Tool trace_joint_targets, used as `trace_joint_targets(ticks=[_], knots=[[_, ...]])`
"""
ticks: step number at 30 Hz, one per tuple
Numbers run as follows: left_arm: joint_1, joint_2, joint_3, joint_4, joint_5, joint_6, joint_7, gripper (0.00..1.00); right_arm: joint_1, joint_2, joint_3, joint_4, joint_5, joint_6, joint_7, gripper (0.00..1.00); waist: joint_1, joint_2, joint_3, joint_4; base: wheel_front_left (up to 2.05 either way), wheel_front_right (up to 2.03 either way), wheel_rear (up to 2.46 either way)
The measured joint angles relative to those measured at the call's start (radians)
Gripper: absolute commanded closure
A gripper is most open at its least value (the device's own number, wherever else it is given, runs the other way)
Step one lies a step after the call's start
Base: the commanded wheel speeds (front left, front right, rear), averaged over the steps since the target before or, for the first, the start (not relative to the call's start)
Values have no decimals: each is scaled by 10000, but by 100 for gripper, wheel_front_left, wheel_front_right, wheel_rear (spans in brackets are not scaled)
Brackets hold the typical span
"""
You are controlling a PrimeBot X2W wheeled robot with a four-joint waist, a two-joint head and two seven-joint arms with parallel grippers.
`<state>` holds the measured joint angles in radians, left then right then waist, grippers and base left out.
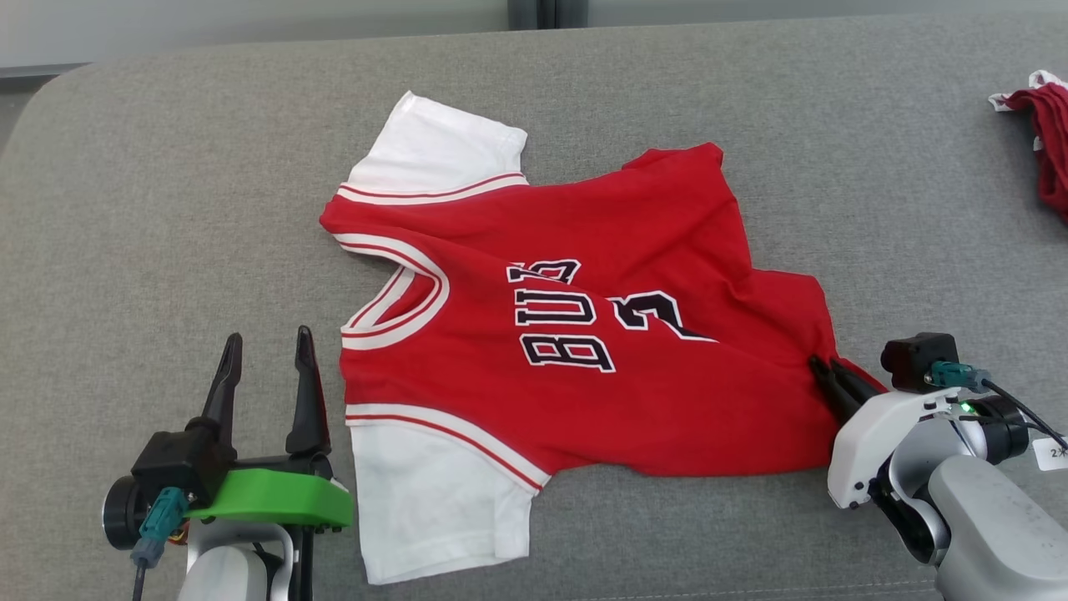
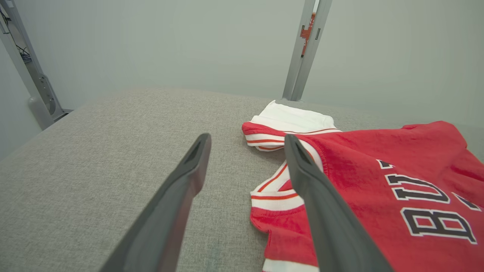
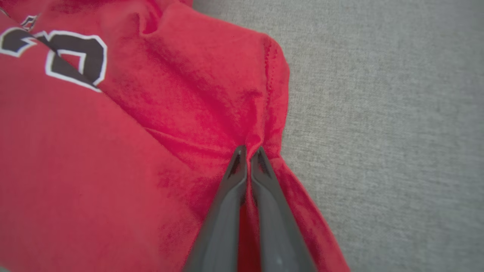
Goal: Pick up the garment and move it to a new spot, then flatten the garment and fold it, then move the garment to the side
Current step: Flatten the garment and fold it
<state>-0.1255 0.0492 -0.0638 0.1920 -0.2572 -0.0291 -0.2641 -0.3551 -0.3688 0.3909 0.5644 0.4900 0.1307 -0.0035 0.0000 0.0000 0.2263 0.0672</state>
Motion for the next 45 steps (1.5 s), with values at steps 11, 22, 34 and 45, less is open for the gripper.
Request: trace_joint_targets(ticks=[11, 22, 34, 45], knots=[[184, 0, 146, 23, 77, -19, 0, 0, 1092, -267, -821, -754, 169, 10, -1511, 100, 0, 0, -372, -375, 0, 0, 0], [335, 0, 238, -40, 79, -31, 0, 0, 3442, -198, -2740, -3739, -207, 8, -773, 100, 0, 0, -516, -603, 0, 0, 0], [154, 0, -75, 36, 61, -61, 2, 0, 665, 215, -1822, -3183, -1001, 6, -244, 100, 0, 0, -360, -27, 0, 0, 0], [2, 0, -368, 84, -59, -12, 0, 0, -1783, 913, -871, 435, -1032, 6, -1486, 0, 0, 0, -50, 602, 0, 0, 0]])
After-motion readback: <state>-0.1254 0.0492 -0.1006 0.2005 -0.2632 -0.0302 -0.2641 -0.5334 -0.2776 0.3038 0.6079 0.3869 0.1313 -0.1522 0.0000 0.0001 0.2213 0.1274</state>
